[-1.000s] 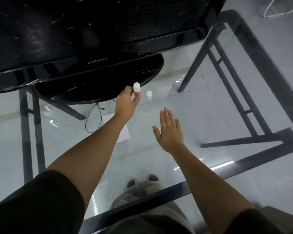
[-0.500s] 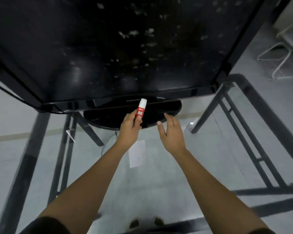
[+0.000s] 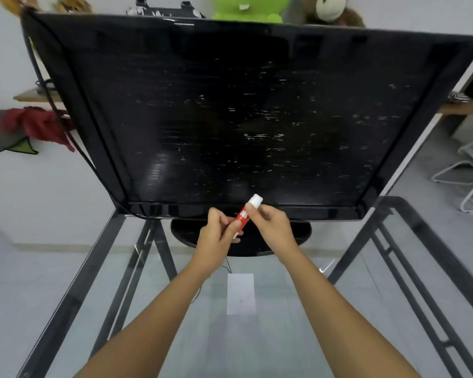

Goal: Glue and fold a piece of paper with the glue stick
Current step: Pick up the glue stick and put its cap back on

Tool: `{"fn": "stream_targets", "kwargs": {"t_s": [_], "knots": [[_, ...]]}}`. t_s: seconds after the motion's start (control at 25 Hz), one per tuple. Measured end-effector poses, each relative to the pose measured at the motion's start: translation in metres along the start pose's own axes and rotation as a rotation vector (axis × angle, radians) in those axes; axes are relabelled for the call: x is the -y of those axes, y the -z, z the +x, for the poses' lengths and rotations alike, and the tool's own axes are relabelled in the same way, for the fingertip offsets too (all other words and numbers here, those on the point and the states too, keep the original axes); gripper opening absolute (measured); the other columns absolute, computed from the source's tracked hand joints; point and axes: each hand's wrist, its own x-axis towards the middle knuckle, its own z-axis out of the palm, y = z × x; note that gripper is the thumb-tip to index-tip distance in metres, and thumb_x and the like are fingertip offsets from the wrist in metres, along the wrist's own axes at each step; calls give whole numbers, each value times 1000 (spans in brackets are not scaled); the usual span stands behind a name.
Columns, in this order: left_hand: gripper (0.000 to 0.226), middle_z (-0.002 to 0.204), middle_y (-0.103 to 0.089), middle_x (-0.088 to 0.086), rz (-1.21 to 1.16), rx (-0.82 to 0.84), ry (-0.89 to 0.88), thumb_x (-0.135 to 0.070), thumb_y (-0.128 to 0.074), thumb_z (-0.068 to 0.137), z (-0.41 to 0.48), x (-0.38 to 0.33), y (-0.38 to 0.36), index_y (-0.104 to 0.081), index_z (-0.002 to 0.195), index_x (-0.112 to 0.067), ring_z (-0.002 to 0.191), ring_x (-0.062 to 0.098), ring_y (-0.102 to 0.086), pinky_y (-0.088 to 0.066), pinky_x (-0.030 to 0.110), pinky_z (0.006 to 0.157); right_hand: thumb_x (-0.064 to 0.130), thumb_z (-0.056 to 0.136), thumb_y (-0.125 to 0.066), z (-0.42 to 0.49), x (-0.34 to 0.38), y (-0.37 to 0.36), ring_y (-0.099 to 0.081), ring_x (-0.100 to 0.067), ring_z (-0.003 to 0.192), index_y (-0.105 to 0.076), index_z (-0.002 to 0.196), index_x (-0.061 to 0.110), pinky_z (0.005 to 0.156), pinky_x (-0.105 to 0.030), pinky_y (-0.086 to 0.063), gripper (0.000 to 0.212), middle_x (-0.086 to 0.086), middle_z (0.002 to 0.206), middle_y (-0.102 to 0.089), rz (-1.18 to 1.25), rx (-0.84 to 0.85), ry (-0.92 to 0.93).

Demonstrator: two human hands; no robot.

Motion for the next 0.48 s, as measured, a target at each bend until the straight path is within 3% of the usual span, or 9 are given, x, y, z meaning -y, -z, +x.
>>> {"fn": "stream_targets", "kwargs": {"t_s": [0.08, 0.16, 0.28, 0.36, 0.48], "knots": [[15, 97, -65, 8, 11, 19, 33, -27, -50, 92, -3, -3, 0, -39, 86, -20, 82, 10, -69, -58, 29, 69, 50, 83, -59, -3, 4, 1, -64, 4, 81, -73, 82, 24, 67, -5, -44, 29, 6, 83, -72, 33, 16, -15], [21, 100, -66, 13, -109, 4, 192, -39, -43, 93, -6, -6, -2, -44, 95, -18, 83, 14, -70, -58, 29, 72, 49, 84, -59, -5, 5, 3, -63, 8, 78, -73, 80, 24, 63, 0, -41, 29, 4, 83, -72, 74, 0, -25], [44, 83, -72, 14, -667, -49, 587, -50, -36, 93, -12, -9, -7, -54, 106, -12, 74, 20, -71, -56, 25, 65, 46, 85, -59, -8, 7, 5, -65, 4, 87, -72, 83, 30, 71, -5, -45, 21, 10, 87, -74, 134, -6, -7], [42, 73, -69, 9, -816, -51, 603, -42, -44, 93, -16, -8, -6, -55, 109, -5, 66, 14, -67, -55, 22, 62, 45, 86, -58, -10, 7, 4, -67, 0, 91, -72, 85, 33, 76, -12, -48, 18, 11, 90, -74, 156, 14, 7], [25, 77, -64, 7, -807, -30, 504, -30, -52, 91, -17, -9, -6, -57, 99, -6, 67, 9, -63, -54, 19, 66, 46, 86, -57, -10, 6, 4, -67, -3, 93, -72, 86, 30, 86, -20, -48, 21, 8, 90, -74, 160, -11, 15]]}}
